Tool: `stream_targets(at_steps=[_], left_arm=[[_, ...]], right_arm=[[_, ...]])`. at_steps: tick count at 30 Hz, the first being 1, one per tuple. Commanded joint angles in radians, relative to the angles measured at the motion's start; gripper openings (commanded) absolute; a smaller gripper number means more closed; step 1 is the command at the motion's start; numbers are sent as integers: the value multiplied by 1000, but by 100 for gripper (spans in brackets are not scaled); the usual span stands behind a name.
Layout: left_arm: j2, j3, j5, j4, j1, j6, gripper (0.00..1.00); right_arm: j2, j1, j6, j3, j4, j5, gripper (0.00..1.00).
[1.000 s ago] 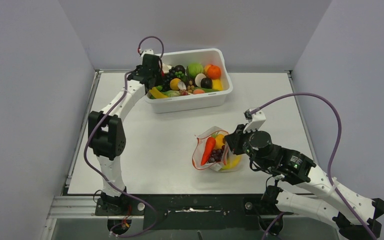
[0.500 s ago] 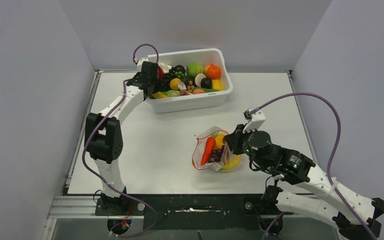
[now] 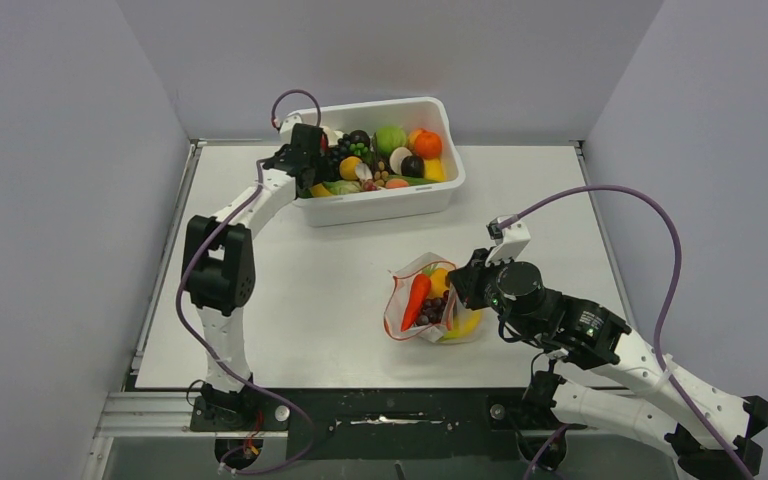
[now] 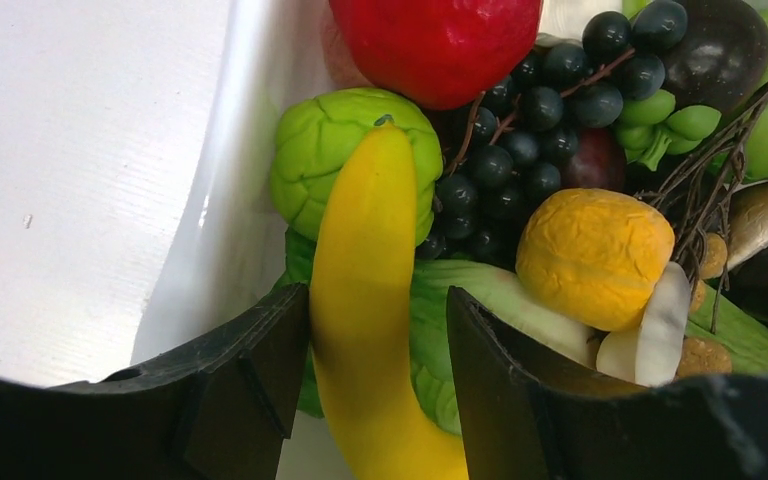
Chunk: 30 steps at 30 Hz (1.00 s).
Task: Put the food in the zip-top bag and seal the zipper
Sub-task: Pick up the fake fruit from the bin.
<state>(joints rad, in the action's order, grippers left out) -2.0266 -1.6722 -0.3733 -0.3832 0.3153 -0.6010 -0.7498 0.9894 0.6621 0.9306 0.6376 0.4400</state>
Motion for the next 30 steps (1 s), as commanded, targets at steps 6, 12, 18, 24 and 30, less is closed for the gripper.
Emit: stream_targets(at_steps=[6,12,18,24,30], left_arm=[[-19,-25,-2,43,-7,28,28],[55,-1,12,61,-5,101,18],[173,72,20,127,-7,155,18],[244,116,30,190,-8,205,18],[319,152,57,208,-7,222,18]], right_arm=[[-24,5,-16,39,-84,13,0],[-42,4,-13,47,-90,7,0],[-41,3,3,53,-131,-12,0],[-56,6,16,52,-162,-65,0],[-77,6,28,57,-210,-119,0]])
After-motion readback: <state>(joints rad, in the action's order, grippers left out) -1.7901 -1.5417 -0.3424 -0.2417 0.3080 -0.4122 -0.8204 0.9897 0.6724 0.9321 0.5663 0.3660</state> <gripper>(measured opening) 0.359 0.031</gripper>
